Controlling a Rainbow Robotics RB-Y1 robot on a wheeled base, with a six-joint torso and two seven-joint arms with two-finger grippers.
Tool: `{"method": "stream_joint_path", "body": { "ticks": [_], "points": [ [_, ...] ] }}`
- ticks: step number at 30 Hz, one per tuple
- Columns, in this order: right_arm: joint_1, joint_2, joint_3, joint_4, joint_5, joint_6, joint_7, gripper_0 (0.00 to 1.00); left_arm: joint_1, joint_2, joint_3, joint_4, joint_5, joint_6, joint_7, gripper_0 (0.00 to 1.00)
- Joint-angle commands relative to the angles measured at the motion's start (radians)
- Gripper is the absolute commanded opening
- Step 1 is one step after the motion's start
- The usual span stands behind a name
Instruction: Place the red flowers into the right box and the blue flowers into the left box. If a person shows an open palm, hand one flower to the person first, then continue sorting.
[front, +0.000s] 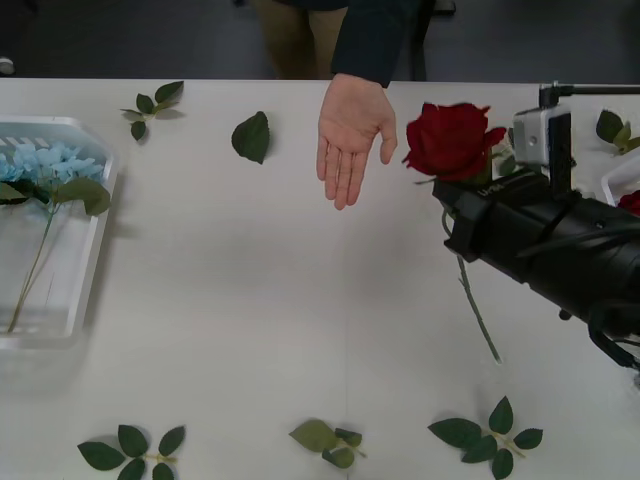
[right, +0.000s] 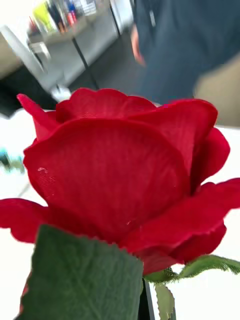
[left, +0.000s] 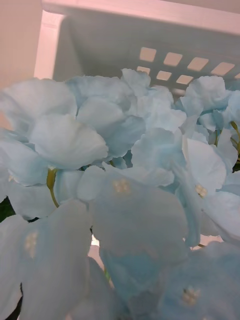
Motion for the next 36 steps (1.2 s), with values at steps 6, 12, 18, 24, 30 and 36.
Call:
{"method": "stream_joint_path", "body": {
  "ticks": [6,12,18,24,30,36],
  "points": [
    [-0.281,0.284,0.014,0.032,0.11,-0.01,-0.007,0.0,0.01,0.053,0.031,-0.001,0.01,0.009,-0.034,1.0],
    [-0.422,0.415,0.047,0.156,0.215,-0.01,0.016,0.0,0.011,0.053,0.031,-0.001,0.01,0.009,-0.043,1.0],
    [-0.522,0.498,0.088,0.305,0.335,-0.01,0.029,0.0,0.011,0.053,0.031,-0.001,0.012,0.012,-0.048,1.0],
    [-0.586,0.547,0.089,0.403,0.37,-0.025,0.029,0.0,0.011,0.053,0.031,-0.001,0.013,0.013,-0.054,1.0],
    [-0.589,0.55,0.093,0.414,0.369,-0.025,0.03,0.0,0.011,0.053,0.031,-0.001,0.013,0.015,-0.063,1.0],
    [-0.589,0.548,0.094,0.414,0.352,-0.027,0.033,0.38,0.011,0.053,0.046,-0.001,0.024,0.076,-0.071,1.0]
  ]
}}
